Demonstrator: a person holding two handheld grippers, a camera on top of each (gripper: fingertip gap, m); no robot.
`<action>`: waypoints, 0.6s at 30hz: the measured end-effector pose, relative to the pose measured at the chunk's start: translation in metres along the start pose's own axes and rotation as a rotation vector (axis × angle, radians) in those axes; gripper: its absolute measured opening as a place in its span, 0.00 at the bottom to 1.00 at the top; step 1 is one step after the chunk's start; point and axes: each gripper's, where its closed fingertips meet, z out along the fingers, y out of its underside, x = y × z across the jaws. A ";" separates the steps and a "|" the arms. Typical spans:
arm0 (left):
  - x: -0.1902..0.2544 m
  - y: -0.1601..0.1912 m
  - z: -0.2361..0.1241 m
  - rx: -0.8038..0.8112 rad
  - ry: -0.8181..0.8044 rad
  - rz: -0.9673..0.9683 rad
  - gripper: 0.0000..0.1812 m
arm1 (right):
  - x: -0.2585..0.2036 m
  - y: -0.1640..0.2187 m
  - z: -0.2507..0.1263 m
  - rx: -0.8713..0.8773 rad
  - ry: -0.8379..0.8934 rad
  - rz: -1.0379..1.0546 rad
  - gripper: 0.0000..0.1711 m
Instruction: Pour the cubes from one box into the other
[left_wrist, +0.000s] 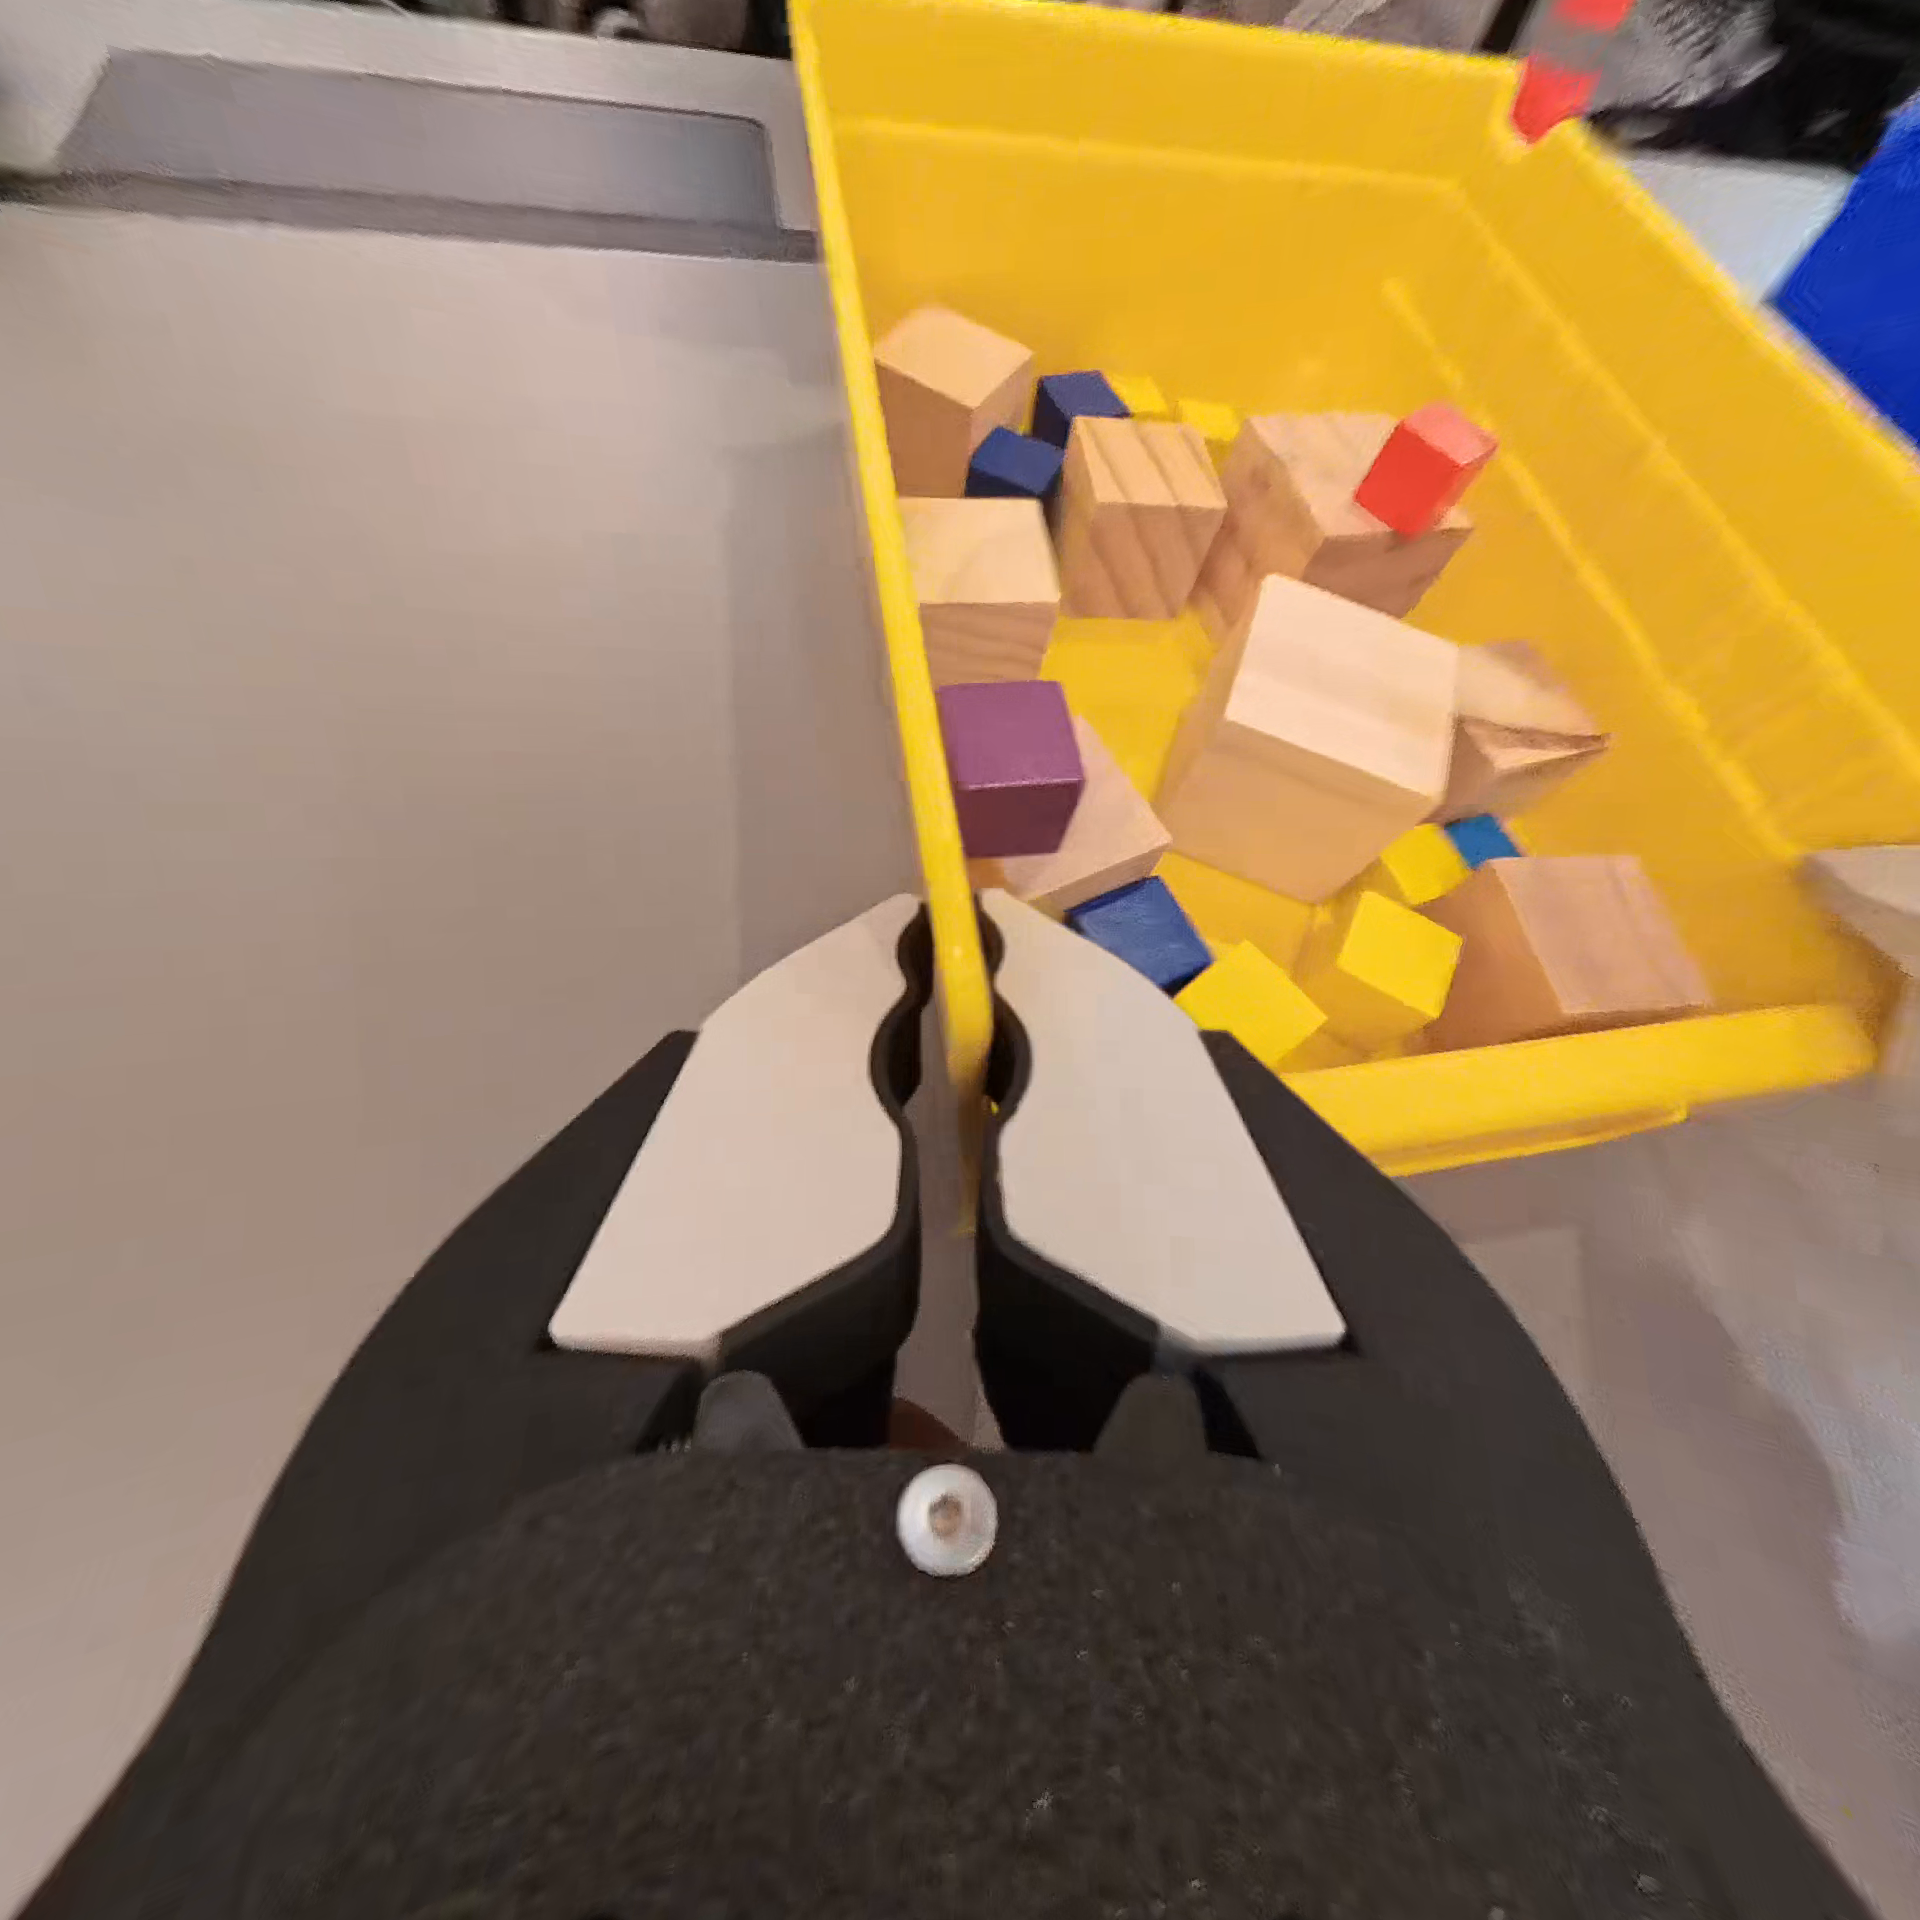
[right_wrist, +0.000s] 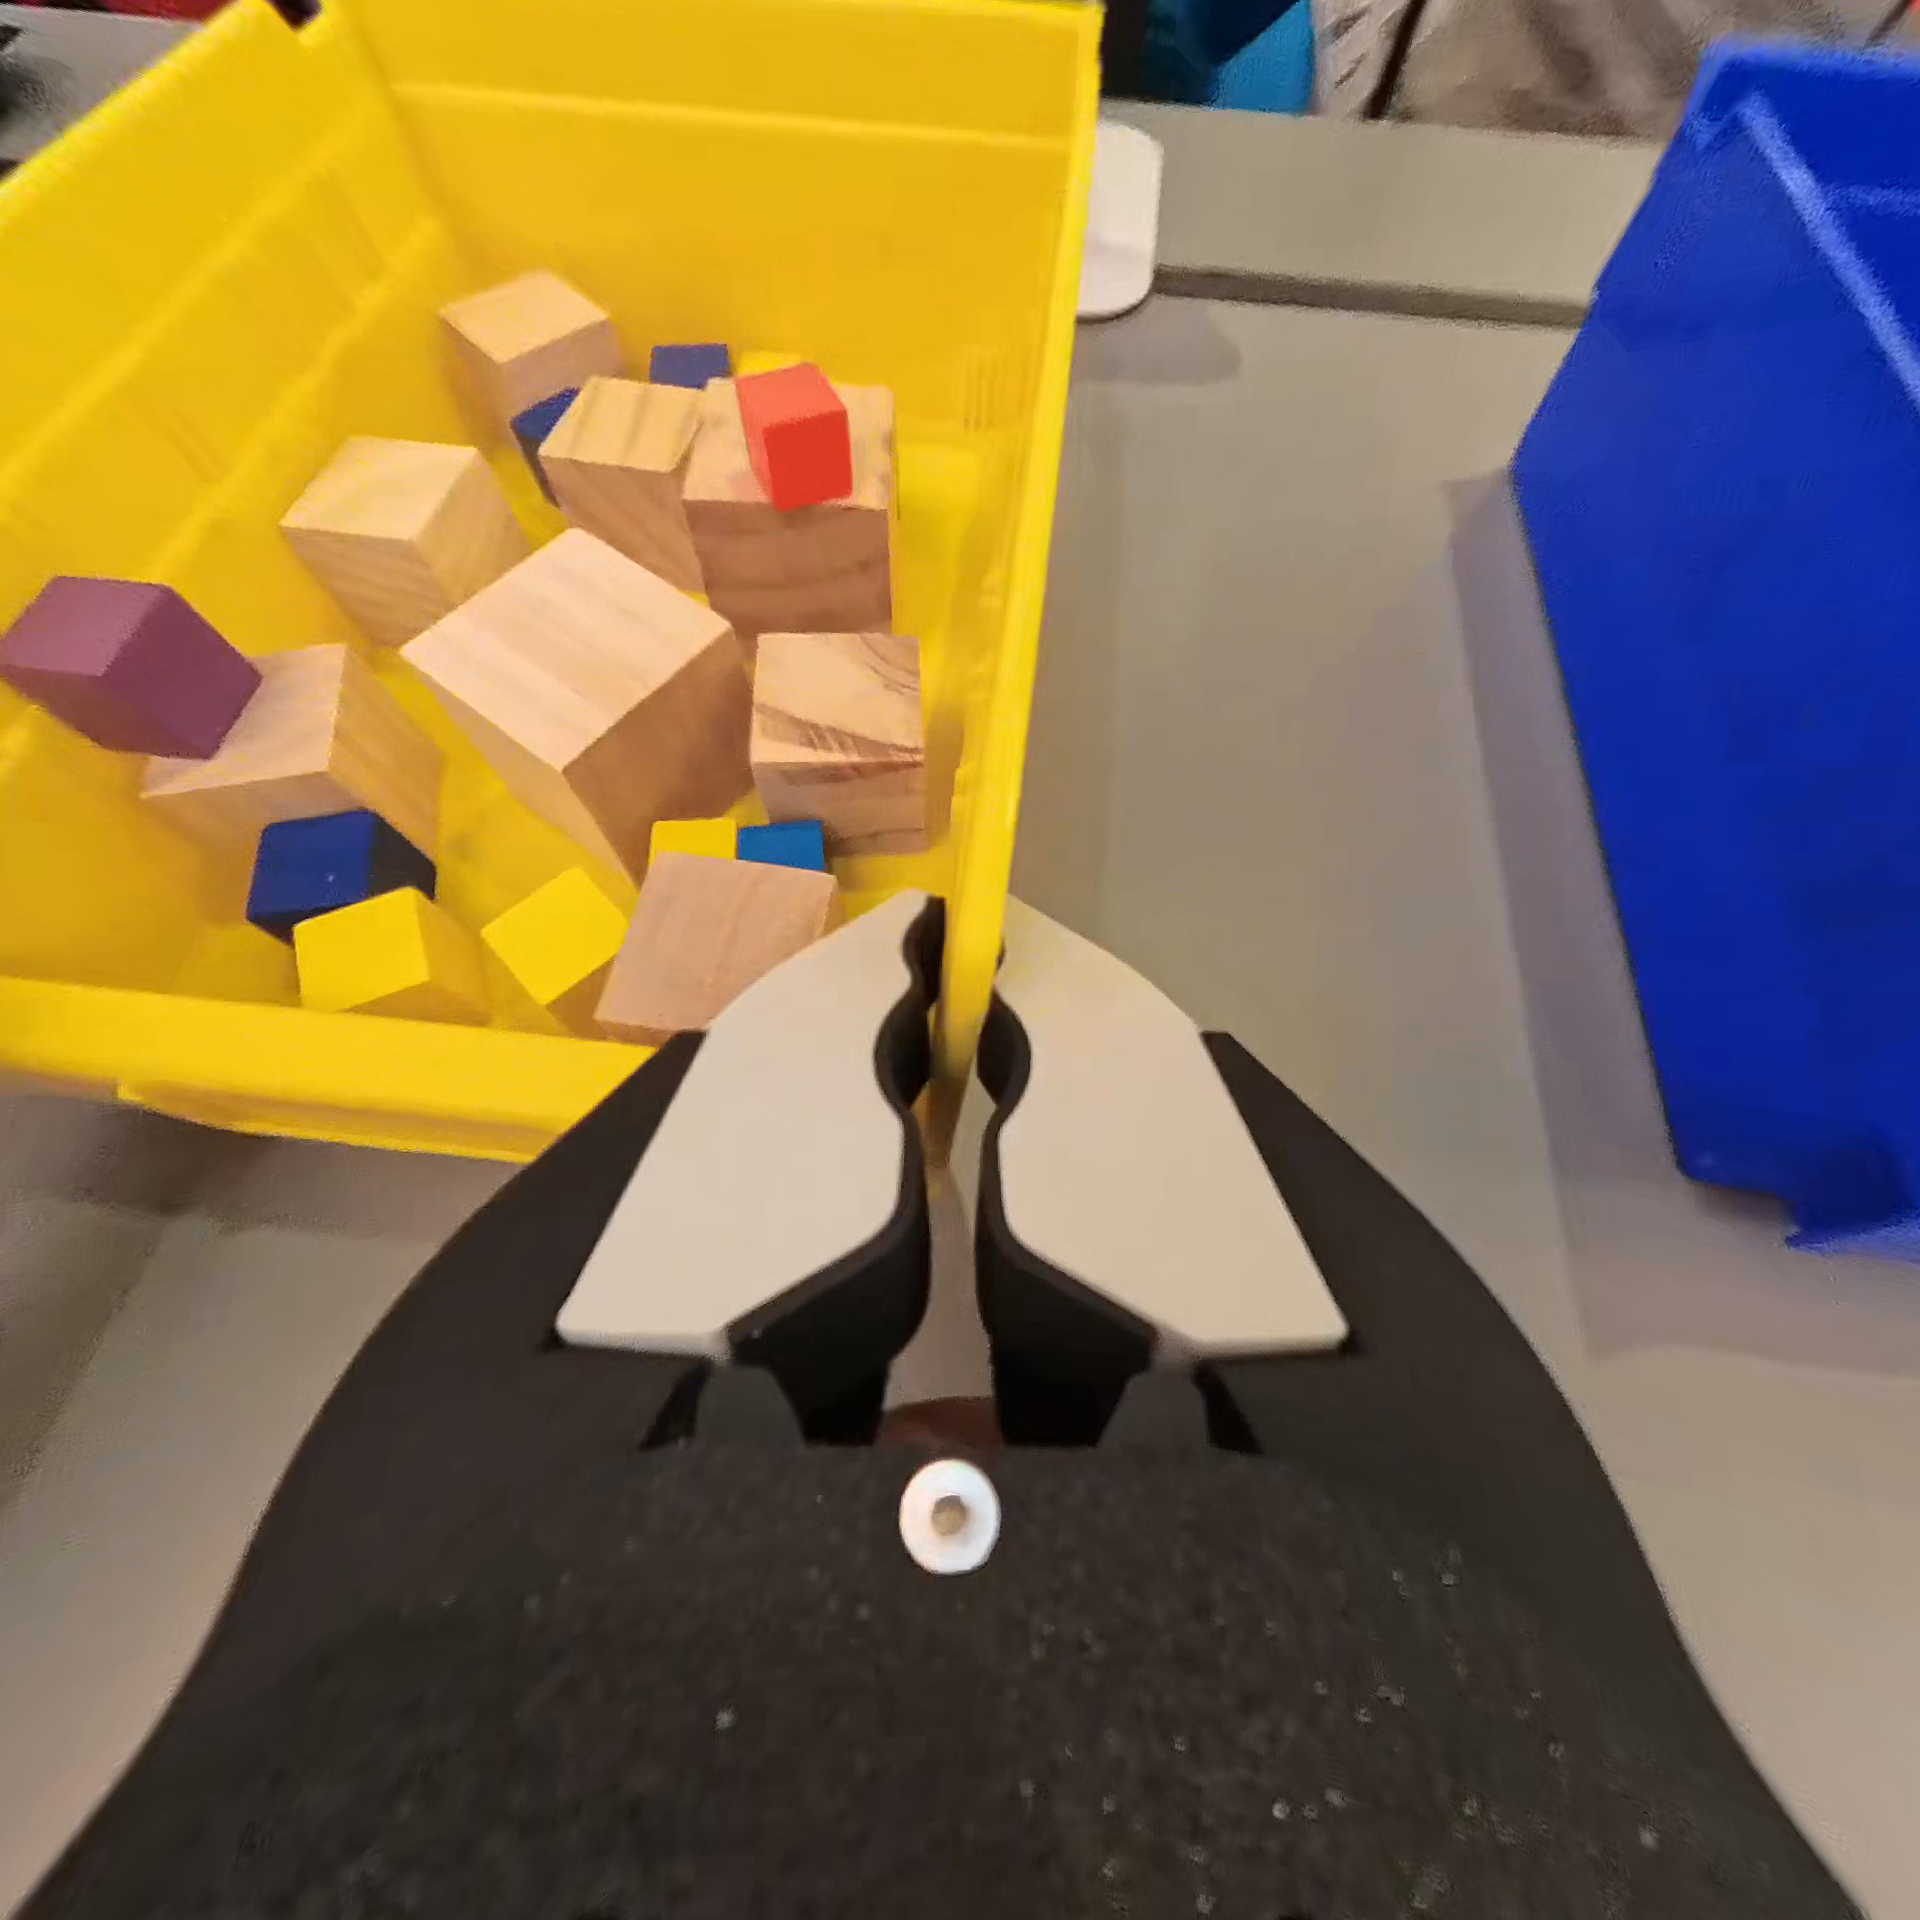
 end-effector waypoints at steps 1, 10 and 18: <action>-0.009 -0.003 -0.003 0.009 -0.053 0.039 0.01 | -0.009 -0.004 -0.002 0.021 0.027 -0.014 0.01; -0.176 -0.041 -0.076 0.145 -0.235 0.028 0.01 | -0.186 -0.054 0.000 0.188 -0.130 -0.028 0.02; -0.248 -0.003 -0.052 0.096 -0.137 -0.037 0.02 | -0.253 -0.025 0.032 0.084 -0.159 -0.095 0.04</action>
